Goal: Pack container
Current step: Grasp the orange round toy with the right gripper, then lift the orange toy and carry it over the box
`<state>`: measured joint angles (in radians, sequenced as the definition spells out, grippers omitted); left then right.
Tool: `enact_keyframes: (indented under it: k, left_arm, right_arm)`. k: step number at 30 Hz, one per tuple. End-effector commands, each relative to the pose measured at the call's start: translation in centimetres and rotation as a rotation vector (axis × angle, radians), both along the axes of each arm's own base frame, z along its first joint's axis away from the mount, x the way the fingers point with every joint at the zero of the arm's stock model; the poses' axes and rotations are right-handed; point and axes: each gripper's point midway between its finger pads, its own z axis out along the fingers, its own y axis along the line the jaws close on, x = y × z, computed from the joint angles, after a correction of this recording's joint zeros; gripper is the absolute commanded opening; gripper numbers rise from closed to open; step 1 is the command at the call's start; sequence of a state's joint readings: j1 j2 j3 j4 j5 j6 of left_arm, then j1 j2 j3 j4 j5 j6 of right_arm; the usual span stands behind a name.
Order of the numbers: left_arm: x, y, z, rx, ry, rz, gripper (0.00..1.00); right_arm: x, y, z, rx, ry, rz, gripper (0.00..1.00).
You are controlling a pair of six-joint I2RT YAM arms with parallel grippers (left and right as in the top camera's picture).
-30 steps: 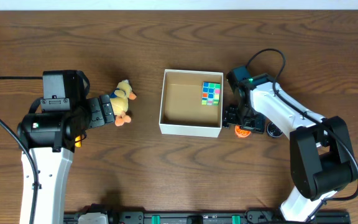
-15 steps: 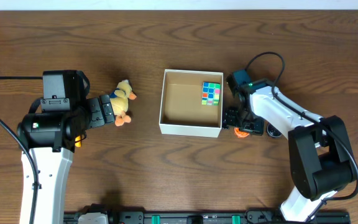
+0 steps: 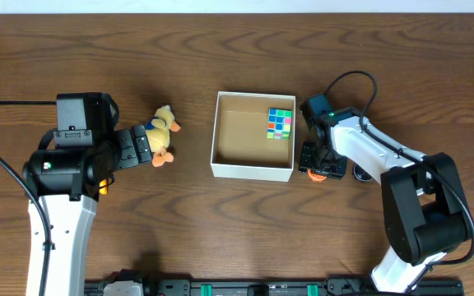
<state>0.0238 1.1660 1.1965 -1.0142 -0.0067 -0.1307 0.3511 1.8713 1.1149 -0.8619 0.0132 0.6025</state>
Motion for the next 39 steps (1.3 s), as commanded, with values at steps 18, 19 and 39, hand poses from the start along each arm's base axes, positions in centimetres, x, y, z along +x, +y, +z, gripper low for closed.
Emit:
enact_keyframes:
  k: [18,19,39]
  left_arm:
    - [0.3,0.2,0.5,0.006,-0.011,0.002,0.98]
    - [0.3,0.2,0.5,0.006,-0.011,0.002,0.98]
    - [0.3,0.2,0.5,0.006,-0.011,0.002,0.98]
  right_arm:
    - [3.7,-1.0,6.7,-0.087,-0.166,-0.006,0.19]
    - [4.5,-1.0,8.3,-0.089,-0.203,-0.003,0.18]
    - [9.4,11.3,17.8,0.103,-0.523,0.38,0.01]
